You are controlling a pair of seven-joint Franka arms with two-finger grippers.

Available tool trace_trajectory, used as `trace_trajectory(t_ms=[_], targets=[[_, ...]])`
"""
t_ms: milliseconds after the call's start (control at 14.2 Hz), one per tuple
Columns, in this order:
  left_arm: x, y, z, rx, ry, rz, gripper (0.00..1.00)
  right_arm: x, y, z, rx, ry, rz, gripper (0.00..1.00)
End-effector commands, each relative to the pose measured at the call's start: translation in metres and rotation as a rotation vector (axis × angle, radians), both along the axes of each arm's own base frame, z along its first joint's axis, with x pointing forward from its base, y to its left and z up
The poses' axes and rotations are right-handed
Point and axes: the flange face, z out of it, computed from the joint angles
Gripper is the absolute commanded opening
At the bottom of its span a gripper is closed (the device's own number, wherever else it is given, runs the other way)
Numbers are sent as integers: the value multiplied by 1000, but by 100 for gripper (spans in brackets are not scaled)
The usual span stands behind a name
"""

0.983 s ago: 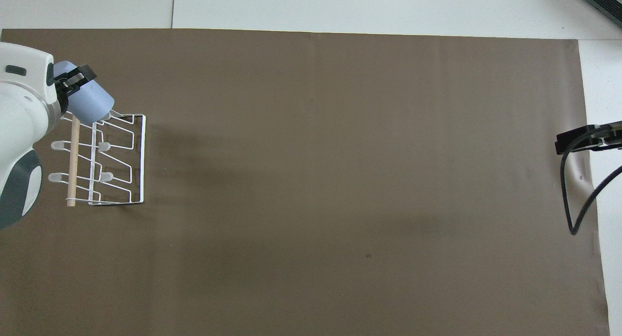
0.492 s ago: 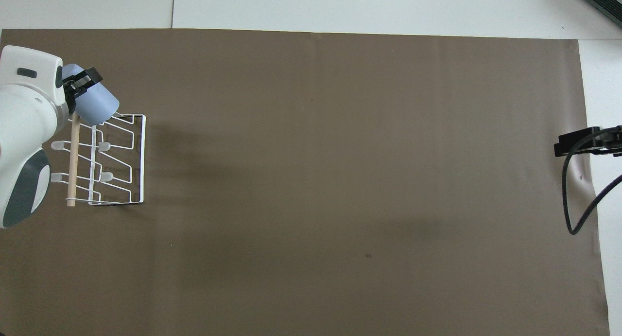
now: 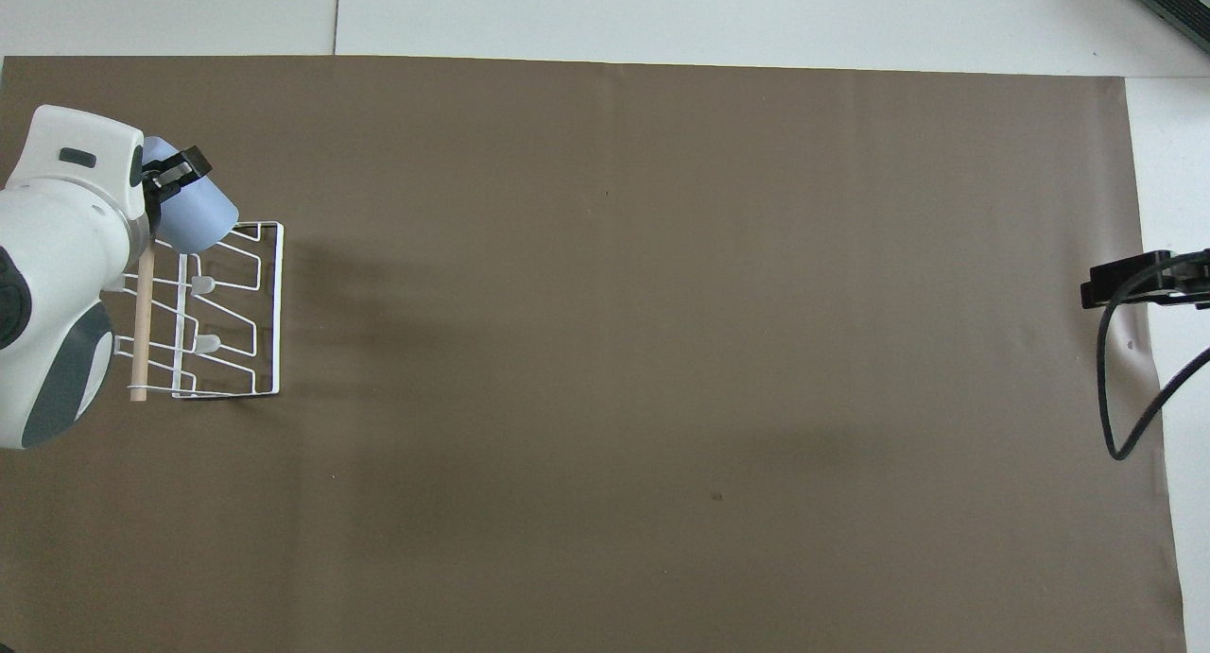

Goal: Hang cup on cup holder
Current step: 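Lower the cup onto the rack's top peg with the left gripper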

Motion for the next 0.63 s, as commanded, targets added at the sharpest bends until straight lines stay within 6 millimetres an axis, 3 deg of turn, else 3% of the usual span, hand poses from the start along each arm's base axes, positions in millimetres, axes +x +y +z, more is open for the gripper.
trace_trajectory(t_ms=[0, 140, 211, 281, 351, 562], targets=[[-11, -1, -7, 6, -12, -9, 0, -6, 2, 1, 37, -16, -28, 100], [-13, -1, -6, 7, -12, -9, 0, -7, 0, 1, 49, -16, -44, 100], [-13, -1, -7, 7, -9, -9, 17, -6, -1, 1, 48, -16, -56, 100], [-13, -1, -7, 8, -9, -9, 82, -6, -2, 1, 47, -18, -56, 100], [-13, -2, -7, 10, -7, -13, 100, -7, -1, 2, 48, -16, -53, 100], [-9, -4, -2, 14, -17, -26, 100, -7, 0, 3, 46, -17, -50, 100]])
